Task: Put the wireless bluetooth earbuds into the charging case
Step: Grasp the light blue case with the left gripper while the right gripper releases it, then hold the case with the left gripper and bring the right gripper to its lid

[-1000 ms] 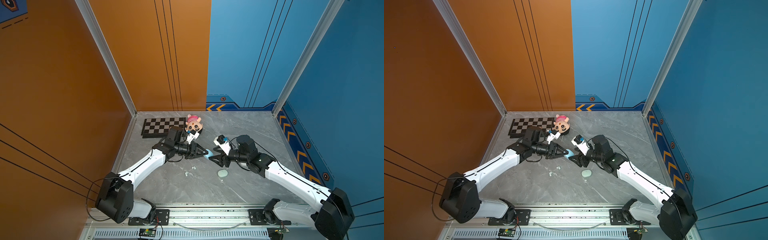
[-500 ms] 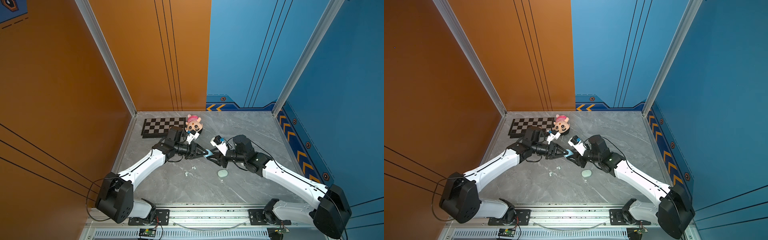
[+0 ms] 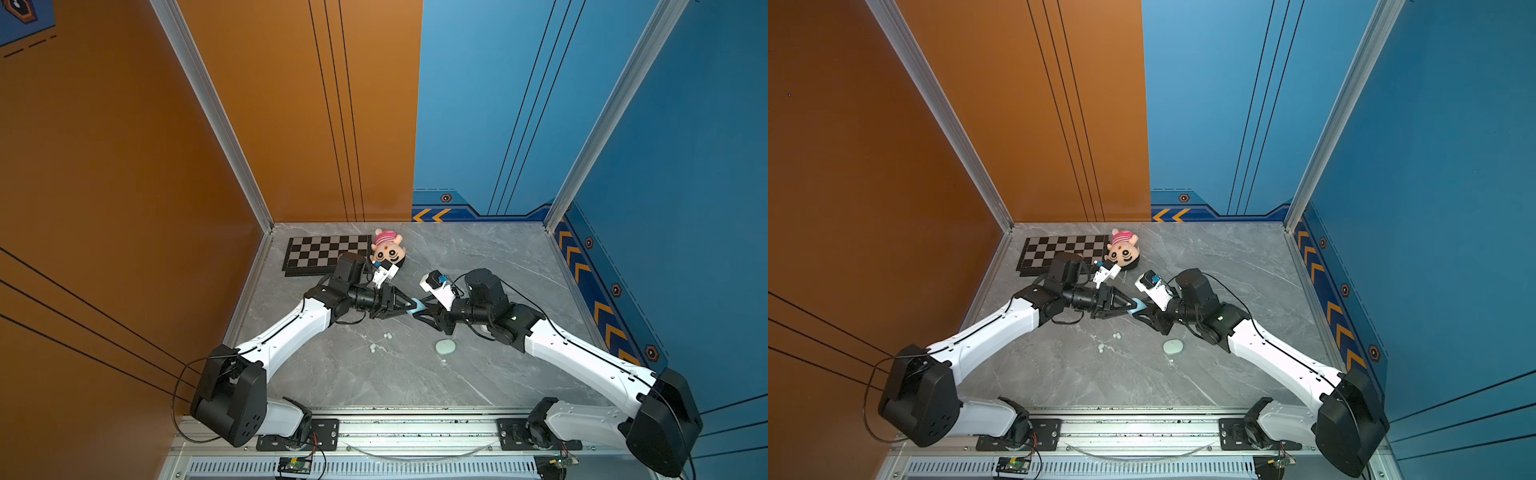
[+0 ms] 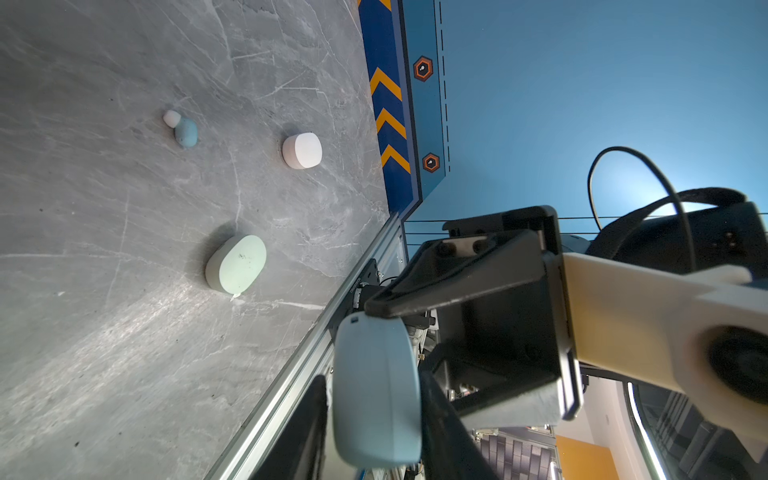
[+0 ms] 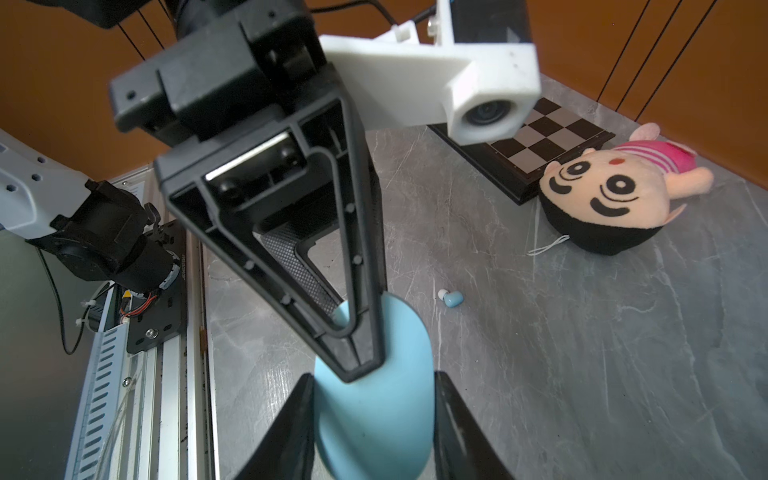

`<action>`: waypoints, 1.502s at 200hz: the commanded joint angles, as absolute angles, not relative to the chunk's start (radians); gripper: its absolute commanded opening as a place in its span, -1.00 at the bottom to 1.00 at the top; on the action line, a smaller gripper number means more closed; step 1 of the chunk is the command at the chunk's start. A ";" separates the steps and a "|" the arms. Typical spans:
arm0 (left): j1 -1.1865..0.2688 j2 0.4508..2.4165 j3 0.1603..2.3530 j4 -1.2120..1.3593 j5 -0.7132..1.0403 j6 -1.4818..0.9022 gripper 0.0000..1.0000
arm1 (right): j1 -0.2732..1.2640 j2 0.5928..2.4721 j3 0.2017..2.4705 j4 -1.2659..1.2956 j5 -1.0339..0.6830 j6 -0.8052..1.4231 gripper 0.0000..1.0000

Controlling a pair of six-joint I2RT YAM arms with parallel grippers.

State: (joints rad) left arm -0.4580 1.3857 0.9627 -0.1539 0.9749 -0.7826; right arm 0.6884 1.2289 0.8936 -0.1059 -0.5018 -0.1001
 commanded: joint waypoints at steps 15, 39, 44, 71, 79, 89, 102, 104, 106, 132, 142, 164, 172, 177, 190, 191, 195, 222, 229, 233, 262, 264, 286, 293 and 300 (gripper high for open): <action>-0.445 1.274 0.908 -0.032 0.875 -0.749 0.26 | 0.684 1.213 0.954 -0.172 -0.547 -0.107 -0.49; -0.425 1.193 0.817 0.132 0.800 -0.761 0.35 | 0.661 1.200 0.970 -0.230 -0.599 -0.109 -0.49; -0.421 1.174 0.792 0.168 0.783 -0.758 0.36 | 0.654 1.198 0.973 -0.242 -0.612 -0.109 -0.49; -0.419 1.043 0.647 0.310 0.694 -0.607 0.32 | 0.617 1.195 1.006 -0.314 -0.700 -0.109 -0.51; -0.431 1.004 0.617 0.311 0.686 -0.515 0.31 | 0.609 1.199 1.020 -0.340 -0.729 -0.112 -0.51; -0.453 0.958 0.583 0.310 0.696 -0.389 0.31 | 0.599 1.207 1.038 -0.374 -0.761 -0.121 -0.51; -0.493 0.911 0.541 0.310 0.749 -0.192 0.34 | 0.597 1.216 1.061 -0.426 -0.790 -0.144 -0.53; -0.496 0.905 0.537 0.310 0.758 -0.160 0.35 | 0.597 1.217 1.066 -0.435 -0.793 -0.149 -0.53; -0.501 0.900 0.531 0.309 0.768 -0.137 0.35 | 0.597 1.219 1.070 -0.443 -0.795 -0.154 -0.53; -0.532 0.890 0.526 0.302 0.796 0.005 0.38 | 0.598 1.232 1.112 -0.552 -0.817 -0.218 -0.54; -0.542 0.905 0.538 0.302 0.819 0.031 0.38 | 0.598 1.232 1.123 -0.591 -0.827 -0.244 -0.54; -0.578 0.953 0.578 0.302 0.860 0.058 0.38 | 0.599 1.233 1.146 -0.657 -0.846 -0.305 -0.56; -0.591 0.972 0.594 0.302 0.881 0.065 0.38 | 0.601 1.233 1.155 -0.673 -0.850 -0.318 -0.55; -0.597 0.985 0.604 0.302 0.896 0.065 0.38 | 0.602 1.231 1.159 -0.681 -0.852 -0.324 -0.56; -0.612 1.018 0.628 0.302 0.925 0.064 0.37 | 0.604 1.228 1.169 -0.703 -0.869 -0.344 -0.59; -0.613 1.019 0.629 0.302 0.926 0.064 0.37 | 0.604 1.228 1.169 -0.703 -0.870 -0.345 -0.59; -0.616 1.028 0.635 0.302 0.934 0.065 0.37 | 0.604 1.226 1.169 -0.707 -0.874 -0.349 -0.60; -0.637 1.063 0.669 0.303 0.955 0.069 0.36 | 0.616 1.219 1.170 -0.713 -0.889 -0.359 -0.60; -0.643 1.070 0.675 0.302 0.960 0.069 0.36 | 0.619 1.218 1.170 -0.713 -0.893 -0.359 -0.61; -0.647 1.073 0.677 0.302 0.961 0.068 0.35 | 0.621 1.219 1.172 -0.713 -0.893 -0.359 -0.61; -0.665 1.095 0.685 0.303 0.978 0.062 0.32 | 0.632 1.223 1.182 -0.711 -0.889 -0.366 -0.61; -0.666 1.096 0.685 0.302 0.980 0.063 0.32 | 0.633 1.223 1.183 -0.712 -0.888 -0.366 -0.61; -0.669 1.106 0.681 0.303 0.986 0.060 0.26 | 0.635 1.223 1.193 -0.711 -0.890 -0.366 -0.61; -0.669 1.108 0.680 0.302 0.986 0.060 0.25 | 0.636 1.223 1.195 -0.712 -0.887 -0.365 -0.62; -0.669 1.110 0.679 0.302 0.986 0.060 0.23 | 0.637 1.223 1.197 -0.711 -0.887 -0.364 -0.62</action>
State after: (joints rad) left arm -0.6609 1.1000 0.6624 0.2928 0.9463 0.0486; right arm 0.6304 1.2232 1.1637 -0.6895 -0.8650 -0.3443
